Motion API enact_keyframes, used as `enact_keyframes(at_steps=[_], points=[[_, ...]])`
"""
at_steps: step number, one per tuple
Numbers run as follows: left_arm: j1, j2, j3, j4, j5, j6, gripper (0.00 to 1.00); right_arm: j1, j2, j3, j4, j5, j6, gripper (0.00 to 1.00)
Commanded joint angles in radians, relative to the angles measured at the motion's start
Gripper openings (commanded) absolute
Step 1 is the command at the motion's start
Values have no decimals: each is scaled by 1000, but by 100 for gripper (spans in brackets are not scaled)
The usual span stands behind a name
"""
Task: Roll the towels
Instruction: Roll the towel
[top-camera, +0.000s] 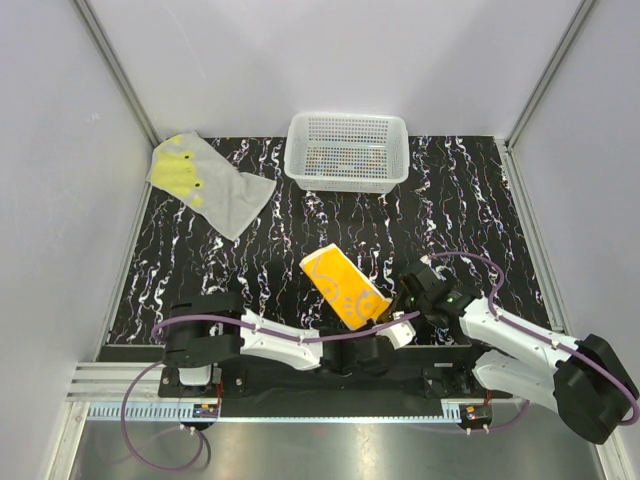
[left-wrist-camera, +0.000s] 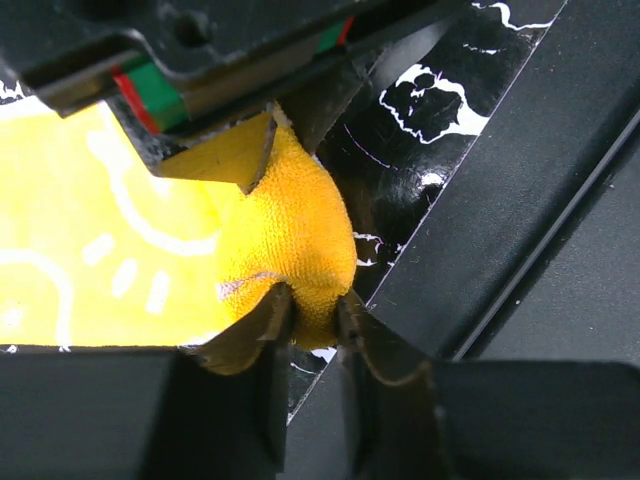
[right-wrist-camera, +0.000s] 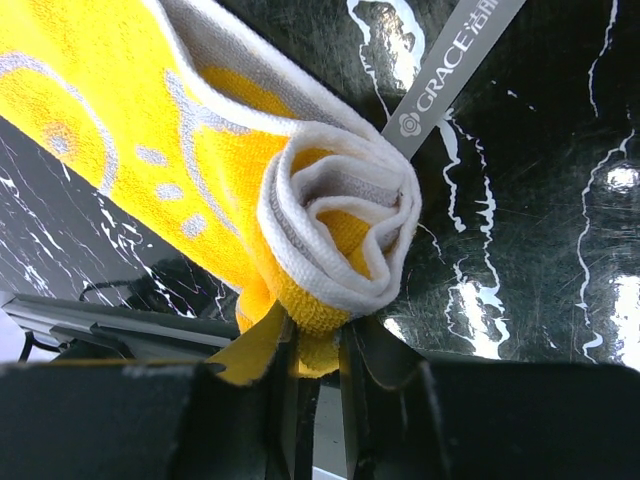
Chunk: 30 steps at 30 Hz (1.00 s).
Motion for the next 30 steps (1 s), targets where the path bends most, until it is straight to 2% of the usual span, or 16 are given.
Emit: enact_keyframes(at_steps=[1,2,3,5,7,8,11,12,13,15,19,25,30], points=[[3,36,29,24,24,-14,18,8,-13,-5,-9,-29,-2,13],[3,36,29,24,27,-14,12,8,-14,-7,-7,-29,-4,13],[3,34,28,27,38,-9,11,8,-16,-7,-7,-29,-4,13],[5,33,28,24,38,-9,0,8,-19,-4,-10,-29,-4,14],[5,28,25,28,53,-6,0,8,-22,2,-16,-25,-4,17],[5,25,25,28,66,-5,0,8,-28,13,-28,-14,-5,29],[12,14,26,18,95,-14,0,8,-45,50,-74,24,-15,56],[17,10,23,18,102,-20,0,8,-48,65,-93,44,-13,71],[20,-4,22,13,113,-32,0,7,-50,82,-143,61,-19,82],[37,-22,5,21,158,-48,0,4,-53,130,-183,112,-27,99],[61,-70,-33,41,210,-83,0,-48,-71,188,-277,172,-42,100],[68,-113,-69,48,228,-121,0,-200,-47,251,-294,175,-125,100],[124,-171,-135,137,357,-187,0,-212,-17,303,-302,192,-153,100]])
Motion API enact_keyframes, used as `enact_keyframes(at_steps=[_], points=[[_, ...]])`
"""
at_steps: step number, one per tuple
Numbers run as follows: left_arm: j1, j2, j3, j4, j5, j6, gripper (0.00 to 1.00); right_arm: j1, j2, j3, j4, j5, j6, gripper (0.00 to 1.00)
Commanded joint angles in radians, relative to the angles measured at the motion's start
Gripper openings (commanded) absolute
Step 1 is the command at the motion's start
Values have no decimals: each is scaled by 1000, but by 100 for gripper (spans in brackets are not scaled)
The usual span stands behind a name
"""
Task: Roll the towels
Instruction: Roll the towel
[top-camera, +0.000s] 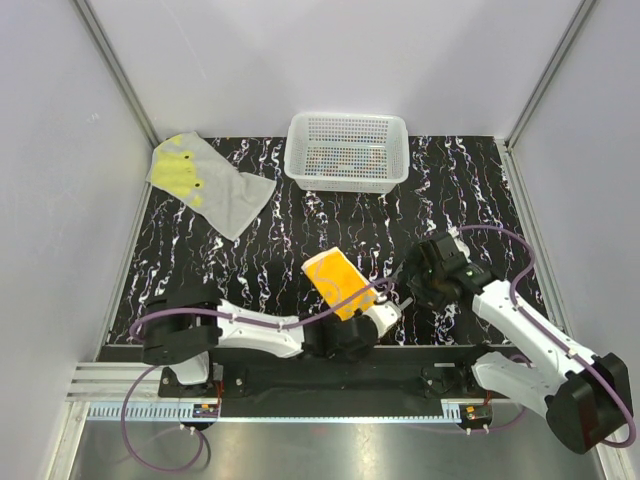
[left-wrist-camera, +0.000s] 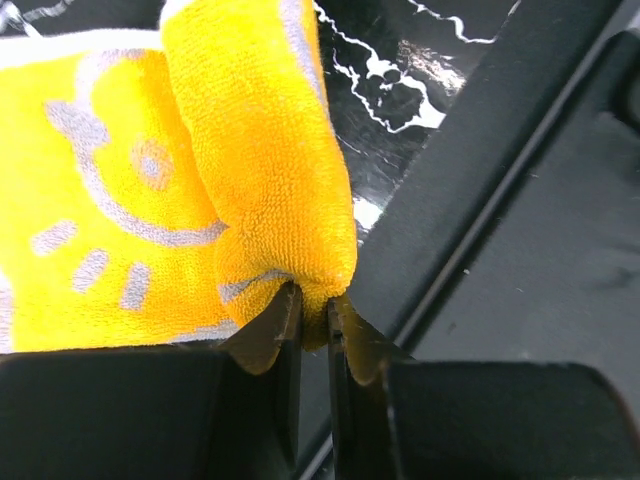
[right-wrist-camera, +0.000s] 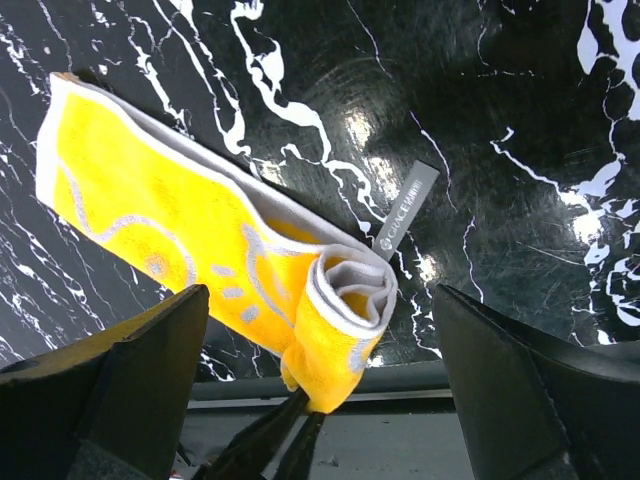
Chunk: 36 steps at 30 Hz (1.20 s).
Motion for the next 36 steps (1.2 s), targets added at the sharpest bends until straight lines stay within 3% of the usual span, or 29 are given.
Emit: enact_keyframes(at_steps=[1,7,11,20,25,36], points=[[56,-73,-59,97,159,-99,0,-6,-17,56,-30,54,-42,100],[205,-146,-183,304,424,-251,0,-6,-164,13,-30,51,-44,100],[283,-156,-246,401,571,-334,0,-8,-267,-50,35,-66,-87,100],[478,17,-294,735,913,-572,0,-8,-340,-222,195,-286,-69,95],[544,119,-320,928,992,-710,0,-5,-346,-277,265,-315,-26,93],[582,283,-323,1163,1090,-833,0,2,-203,-348,440,-332,-13,93]])
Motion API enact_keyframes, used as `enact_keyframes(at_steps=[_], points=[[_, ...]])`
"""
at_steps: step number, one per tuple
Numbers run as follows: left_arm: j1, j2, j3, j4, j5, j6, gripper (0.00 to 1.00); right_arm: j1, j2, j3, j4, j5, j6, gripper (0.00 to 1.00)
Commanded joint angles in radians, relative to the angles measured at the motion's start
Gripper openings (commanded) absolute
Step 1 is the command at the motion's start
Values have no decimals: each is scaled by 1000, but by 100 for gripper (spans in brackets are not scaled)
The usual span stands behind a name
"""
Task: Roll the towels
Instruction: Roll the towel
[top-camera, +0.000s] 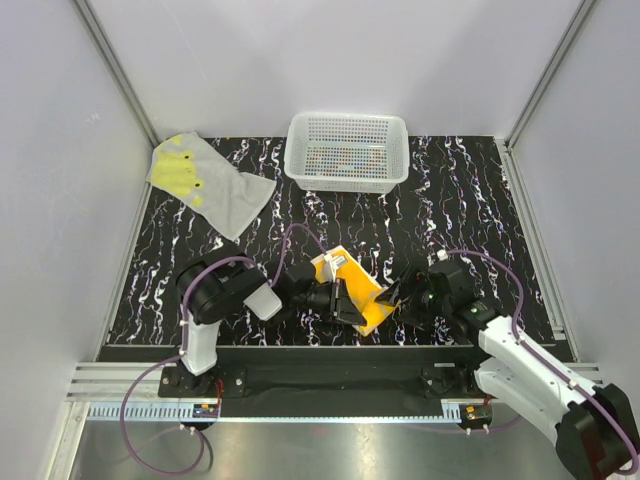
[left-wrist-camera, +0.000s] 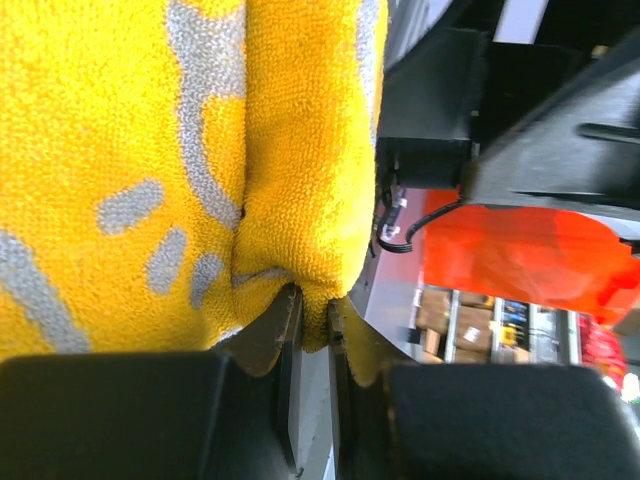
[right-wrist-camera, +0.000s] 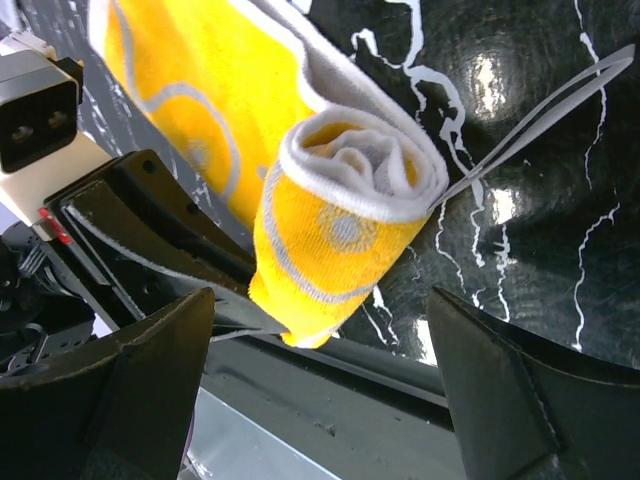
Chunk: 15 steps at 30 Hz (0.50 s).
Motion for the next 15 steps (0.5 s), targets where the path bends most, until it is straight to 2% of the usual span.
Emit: enact_keyframes(at_steps=[1,4,5,8,15], points=[[8,63,0,193,70,-72,0,5,49,-16,112,-22,13,93],[11,88,6,190,67,-68,0,4,89,-27,161,-20,20,89],[13,90,6,184,60,-65,0,4,100,-38,178,-20,18,83],[14,87,11,161,54,-48,0,5,141,-58,225,-22,21,75],[14,82,35,136,68,-36,0,25,232,-85,328,-5,30,69]])
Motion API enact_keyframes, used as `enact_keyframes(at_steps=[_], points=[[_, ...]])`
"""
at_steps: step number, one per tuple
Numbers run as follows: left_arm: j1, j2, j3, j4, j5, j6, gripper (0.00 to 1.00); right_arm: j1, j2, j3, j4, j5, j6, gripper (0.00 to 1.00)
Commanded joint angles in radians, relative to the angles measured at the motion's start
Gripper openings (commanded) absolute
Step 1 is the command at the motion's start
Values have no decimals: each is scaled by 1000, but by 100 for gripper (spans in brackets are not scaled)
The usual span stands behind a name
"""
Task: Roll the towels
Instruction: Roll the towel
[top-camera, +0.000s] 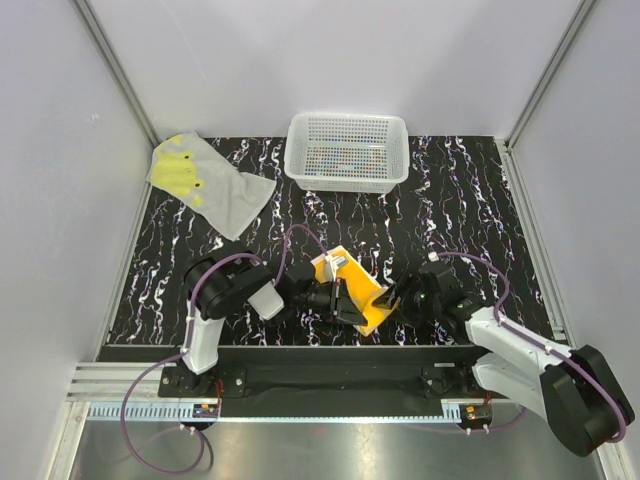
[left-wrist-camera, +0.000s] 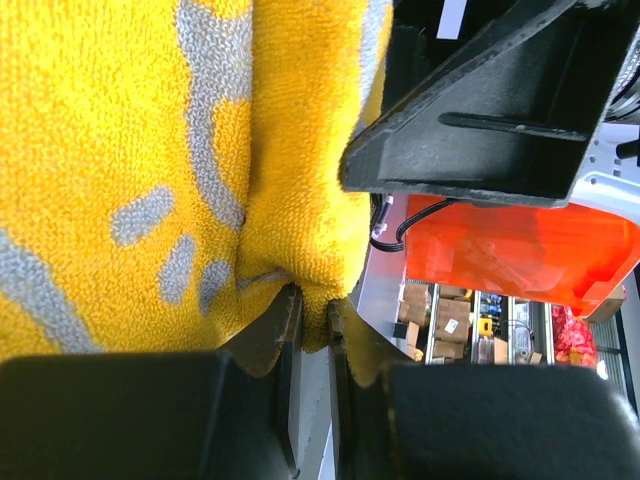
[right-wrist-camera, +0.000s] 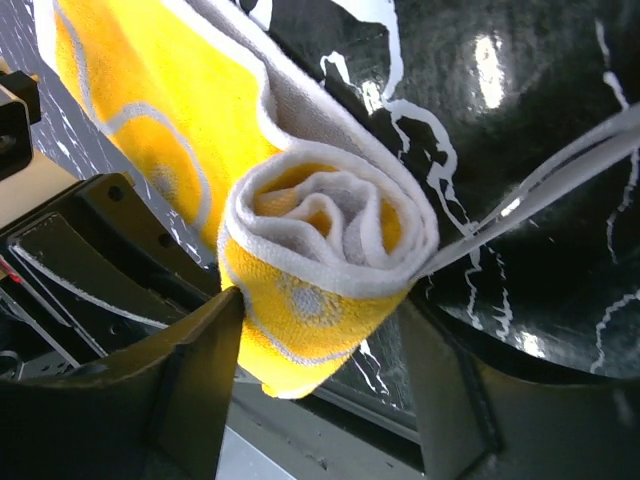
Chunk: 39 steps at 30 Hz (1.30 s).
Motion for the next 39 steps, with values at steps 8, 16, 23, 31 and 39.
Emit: enact_keyframes(at_steps=[8,16,23,31,39], points=[[6,-52,52,-137,12,115,8,41,91,-9,124,29,12,42],[6,-242,95,-597,-163,365,39,52,85,-4,99,46,15,36],[-52,-461,154,-982,-572,562,99,53,50,28,-7,61,10,36],[-441,-658,214,-1110,-1212,819,99,53,74,80,-79,49,7,37],[-635,-568,211,-964,-1386,975,99,55,102,137,-142,31,-7,39]])
